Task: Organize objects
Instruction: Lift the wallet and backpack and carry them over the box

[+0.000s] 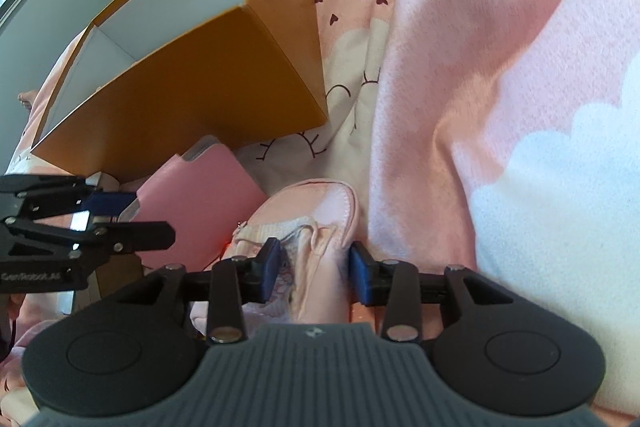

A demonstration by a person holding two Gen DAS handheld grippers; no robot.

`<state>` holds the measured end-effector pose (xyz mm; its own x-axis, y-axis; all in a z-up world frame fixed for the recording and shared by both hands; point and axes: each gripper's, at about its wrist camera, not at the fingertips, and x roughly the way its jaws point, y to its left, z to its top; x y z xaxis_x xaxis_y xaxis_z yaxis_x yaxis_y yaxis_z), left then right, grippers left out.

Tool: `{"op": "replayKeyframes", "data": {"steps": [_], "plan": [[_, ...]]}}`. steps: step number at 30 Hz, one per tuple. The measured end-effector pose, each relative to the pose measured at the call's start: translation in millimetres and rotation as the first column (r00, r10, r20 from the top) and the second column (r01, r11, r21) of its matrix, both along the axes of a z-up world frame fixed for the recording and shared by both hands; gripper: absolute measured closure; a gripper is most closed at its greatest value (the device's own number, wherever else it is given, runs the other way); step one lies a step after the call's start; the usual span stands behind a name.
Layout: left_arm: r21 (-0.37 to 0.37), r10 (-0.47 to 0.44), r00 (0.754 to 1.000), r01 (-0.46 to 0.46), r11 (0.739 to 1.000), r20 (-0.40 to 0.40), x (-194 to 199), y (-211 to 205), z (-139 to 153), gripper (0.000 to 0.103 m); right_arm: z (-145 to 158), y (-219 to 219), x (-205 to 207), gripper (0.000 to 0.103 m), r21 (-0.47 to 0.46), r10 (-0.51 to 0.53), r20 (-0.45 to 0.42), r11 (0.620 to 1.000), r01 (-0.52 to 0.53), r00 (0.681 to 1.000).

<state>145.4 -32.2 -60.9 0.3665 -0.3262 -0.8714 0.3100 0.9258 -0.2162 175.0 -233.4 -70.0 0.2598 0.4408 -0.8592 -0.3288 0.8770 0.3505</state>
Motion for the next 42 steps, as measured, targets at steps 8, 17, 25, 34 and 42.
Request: {"op": "replayKeyframes", "data": {"steps": [8,17,25,34,42], "plan": [[-0.001,0.045,0.999,-0.045,0.999,-0.007,-2.2,5.2,-3.5,0.078,-4.5,-2.3,1.9,0.068,0.028,-0.002,-0.02,1.0,0.002,1.0],[-0.179,0.171,0.985,-0.165,0.97,0.013,-38.9,30.9,27.0,0.083,38.6,2.2,-14.9,0.079,0.033,0.042,0.102,0.998,-0.045,0.994],[-0.38,0.303,0.949,-0.251,0.89,0.084,-55.4,61.7,76.9,0.083,106.1,3.4,-26.1,0.08,0.051,0.085,0.277,0.993,-0.103,0.957],[-0.505,0.461,0.874,-0.331,0.797,0.156,-14.6,94.7,114.2,0.083,175.4,24.5,3.6,0.08,0.074,0.09,0.501,0.986,-0.147,0.86],[-0.51,0.534,0.844,-0.482,0.712,-0.052,52.7,102.8,51.6,0.083,175.0,56.6,43.0,0.08,-0.031,0.111,0.584,0.993,-0.115,0.804]]}}
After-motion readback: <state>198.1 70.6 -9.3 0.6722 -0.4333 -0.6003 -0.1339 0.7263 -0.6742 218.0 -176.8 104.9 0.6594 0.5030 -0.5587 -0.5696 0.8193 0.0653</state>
